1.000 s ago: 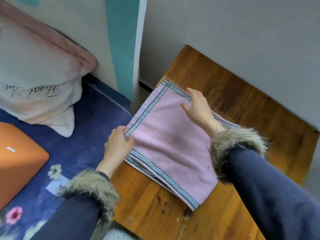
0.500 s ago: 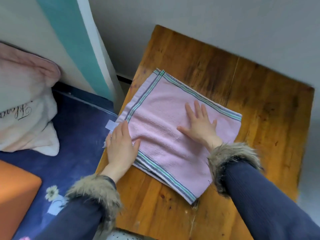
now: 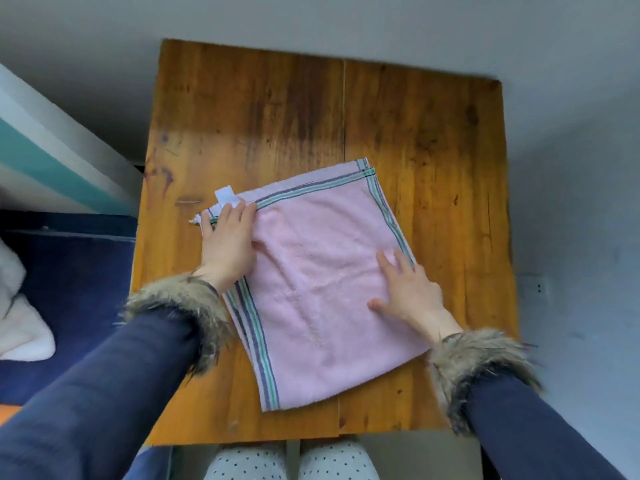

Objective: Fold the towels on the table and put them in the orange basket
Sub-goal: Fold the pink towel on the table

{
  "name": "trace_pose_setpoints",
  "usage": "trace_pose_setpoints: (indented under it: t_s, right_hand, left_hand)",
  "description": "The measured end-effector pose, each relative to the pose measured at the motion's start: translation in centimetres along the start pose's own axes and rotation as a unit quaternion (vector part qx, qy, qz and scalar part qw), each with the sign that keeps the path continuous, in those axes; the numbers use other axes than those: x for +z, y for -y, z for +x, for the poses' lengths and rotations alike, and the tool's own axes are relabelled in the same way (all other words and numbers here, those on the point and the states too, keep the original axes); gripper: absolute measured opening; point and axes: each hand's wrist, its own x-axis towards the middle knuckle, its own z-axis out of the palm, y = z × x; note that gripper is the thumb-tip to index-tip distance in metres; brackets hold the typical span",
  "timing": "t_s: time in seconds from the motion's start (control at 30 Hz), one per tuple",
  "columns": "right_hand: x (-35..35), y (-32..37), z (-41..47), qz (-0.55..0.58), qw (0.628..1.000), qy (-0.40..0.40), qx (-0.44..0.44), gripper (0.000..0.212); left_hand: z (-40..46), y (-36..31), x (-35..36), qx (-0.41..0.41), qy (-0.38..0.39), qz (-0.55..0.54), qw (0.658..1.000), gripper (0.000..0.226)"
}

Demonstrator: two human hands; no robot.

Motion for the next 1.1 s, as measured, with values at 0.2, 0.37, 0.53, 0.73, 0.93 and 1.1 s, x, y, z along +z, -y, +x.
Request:
trace_pose_setpoints:
  t_s: [0.2,0.37,0.53,0.73,0.93,1.1]
  right_hand:
    - [0.3,-3.9,-1.1,0.056,0.997,-0.025,0.044,0.038]
    - [-2.7,-4.5,2.1,0.132,0.972,-0.188,0.042,0.031]
    - [-5.4,-4.2,6.5,0.252,0.939,-0.227,0.051,0.037]
    - [-5.4,-4.6,8.4,0.325,0.912,-0.239,0.073,0.023]
    - [-4.8,-5.2,6.4,0.484,0.811,-0.325,0.053,0.013]
    - [-6.3,-5.2,6.2,0.537,0.761,-0.365,0.004,0.012]
  left_hand:
    - [-0.1,-4.9,0.8,0.042,0.044,0.007,0.998,0.071]
    - [0.2,-6.0,0.2,0.026,0.022,0.047,0.998,0.071]
    - [-0.2,-4.1,-0.2,-0.035,-0.047,0.078,0.995,0.051]
    - [-0.4,-2.0,-1.1,-0.082,-0.057,-0.045,0.994,0.020]
    - [-2.4,-1.5,-4.1,-0.069,-0.132,-0.231,0.962,0.015]
    - [-2.7,-1.9,-4.5,-0.092,-0.157,-0.377,0.908,0.021]
